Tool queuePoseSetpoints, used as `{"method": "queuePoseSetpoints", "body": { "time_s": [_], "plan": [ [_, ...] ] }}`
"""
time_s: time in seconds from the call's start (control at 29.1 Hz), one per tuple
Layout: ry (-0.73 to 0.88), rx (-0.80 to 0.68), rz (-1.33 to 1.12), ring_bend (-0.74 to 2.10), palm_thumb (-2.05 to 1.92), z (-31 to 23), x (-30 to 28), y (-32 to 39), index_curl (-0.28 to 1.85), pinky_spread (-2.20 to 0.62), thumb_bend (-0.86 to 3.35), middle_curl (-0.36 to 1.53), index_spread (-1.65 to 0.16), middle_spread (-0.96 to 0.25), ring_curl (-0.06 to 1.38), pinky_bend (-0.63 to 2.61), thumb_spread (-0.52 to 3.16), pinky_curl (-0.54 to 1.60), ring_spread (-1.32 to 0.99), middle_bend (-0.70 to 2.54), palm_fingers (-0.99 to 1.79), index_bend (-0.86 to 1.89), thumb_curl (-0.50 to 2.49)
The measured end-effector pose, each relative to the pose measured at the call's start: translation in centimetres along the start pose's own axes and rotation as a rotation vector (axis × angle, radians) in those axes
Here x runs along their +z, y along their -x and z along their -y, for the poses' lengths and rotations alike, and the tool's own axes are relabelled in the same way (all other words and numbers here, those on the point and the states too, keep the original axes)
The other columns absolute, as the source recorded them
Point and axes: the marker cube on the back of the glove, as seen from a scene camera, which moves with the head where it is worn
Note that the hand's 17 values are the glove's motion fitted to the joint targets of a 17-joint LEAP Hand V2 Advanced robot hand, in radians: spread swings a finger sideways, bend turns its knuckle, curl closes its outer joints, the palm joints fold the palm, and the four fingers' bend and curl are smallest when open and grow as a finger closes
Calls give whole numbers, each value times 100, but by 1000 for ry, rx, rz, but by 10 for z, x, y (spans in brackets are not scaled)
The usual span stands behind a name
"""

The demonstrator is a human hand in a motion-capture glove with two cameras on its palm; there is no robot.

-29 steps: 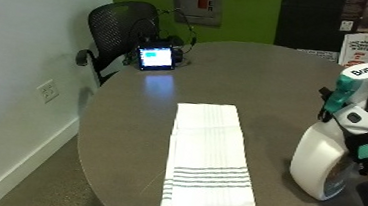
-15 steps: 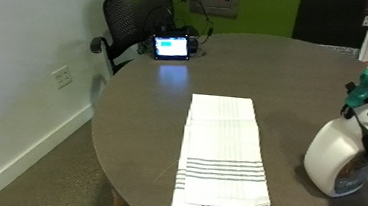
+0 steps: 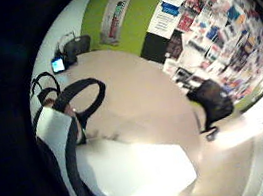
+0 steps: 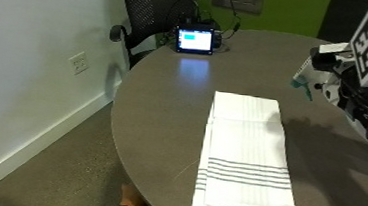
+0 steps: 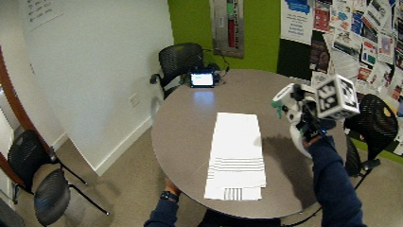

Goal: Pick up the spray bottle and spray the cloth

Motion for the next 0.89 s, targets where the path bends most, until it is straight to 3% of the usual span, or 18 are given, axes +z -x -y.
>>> {"method": "queuePoseSetpoints", "body": {
  "time_s": [0.45, 0.89],
  "plan": [
    [55, -292, -604, 68, 99, 12, 33, 19, 56, -31, -3, 52, -29, -19, 45, 45, 49, 40, -25, 67, 138, 23, 71],
    [82, -359, -712, 65, 97, -8, 59, 14, 58, -31, -3, 52, -28, -19, 45, 46, 51, 40, -25, 68, 138, 22, 71]
  ]
}}
